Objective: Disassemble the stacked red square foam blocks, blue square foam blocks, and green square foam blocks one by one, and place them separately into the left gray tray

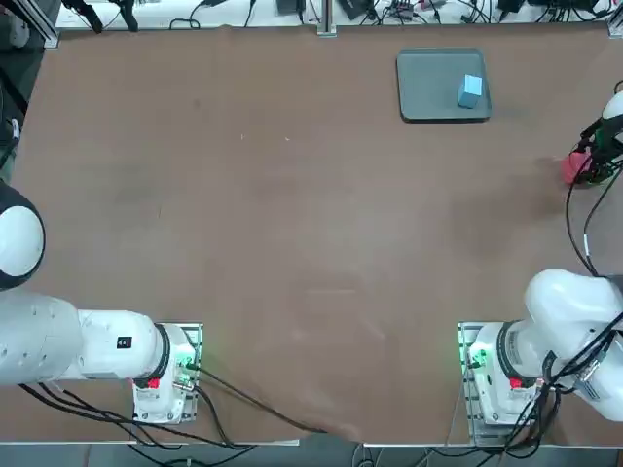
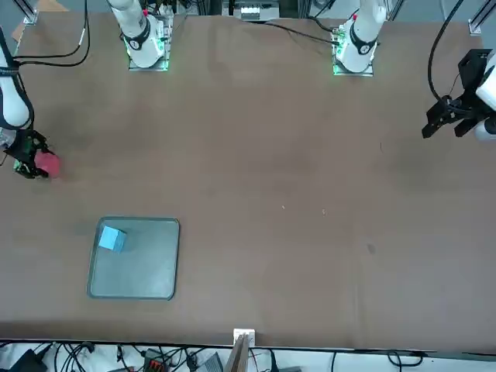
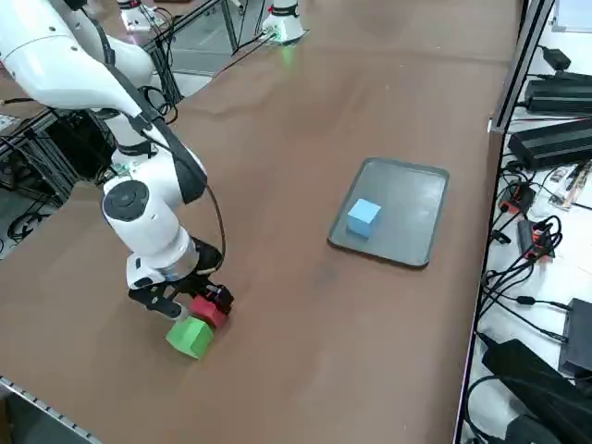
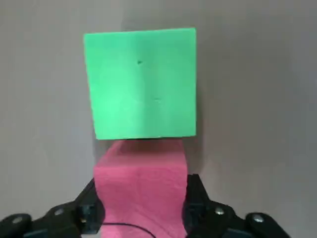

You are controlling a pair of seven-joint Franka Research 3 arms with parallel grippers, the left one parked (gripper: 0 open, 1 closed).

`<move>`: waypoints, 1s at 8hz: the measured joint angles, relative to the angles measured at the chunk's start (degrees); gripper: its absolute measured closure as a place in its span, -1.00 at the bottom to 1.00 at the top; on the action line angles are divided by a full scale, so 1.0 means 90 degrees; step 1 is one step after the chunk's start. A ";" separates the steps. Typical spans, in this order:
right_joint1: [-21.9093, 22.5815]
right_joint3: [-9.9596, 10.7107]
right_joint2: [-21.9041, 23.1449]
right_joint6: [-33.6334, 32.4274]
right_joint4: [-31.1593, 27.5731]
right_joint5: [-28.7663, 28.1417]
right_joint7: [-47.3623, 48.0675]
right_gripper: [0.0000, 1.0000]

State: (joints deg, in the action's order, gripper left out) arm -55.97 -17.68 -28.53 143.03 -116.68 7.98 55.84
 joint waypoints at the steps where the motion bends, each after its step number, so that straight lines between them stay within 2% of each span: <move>1: 0.0017 -0.0072 0.0170 -0.0435 0.0092 0.0036 -0.0572 -0.43; 2: 0.0073 -0.0255 0.0498 -0.1212 0.0263 0.0040 -0.1333 -0.43; 3: 0.0140 -0.0544 0.0901 -0.2035 0.0455 0.0008 -0.2211 -0.42; 4: 0.0180 -0.1008 0.1241 -0.2658 0.0669 -0.0043 -0.3044 -0.42; 6: 0.0298 -0.2188 0.1479 -0.3114 0.1074 -0.0071 -0.3967 -0.42; 7: 0.0509 -0.2591 0.1411 -0.3131 0.1181 -0.0050 -0.4182 -0.42; 8: 0.0935 -0.2723 0.1233 -0.3128 0.1294 0.0013 -0.4373 -0.42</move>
State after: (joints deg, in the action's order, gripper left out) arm -47.56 -42.19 -17.43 114.88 -105.03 8.10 16.49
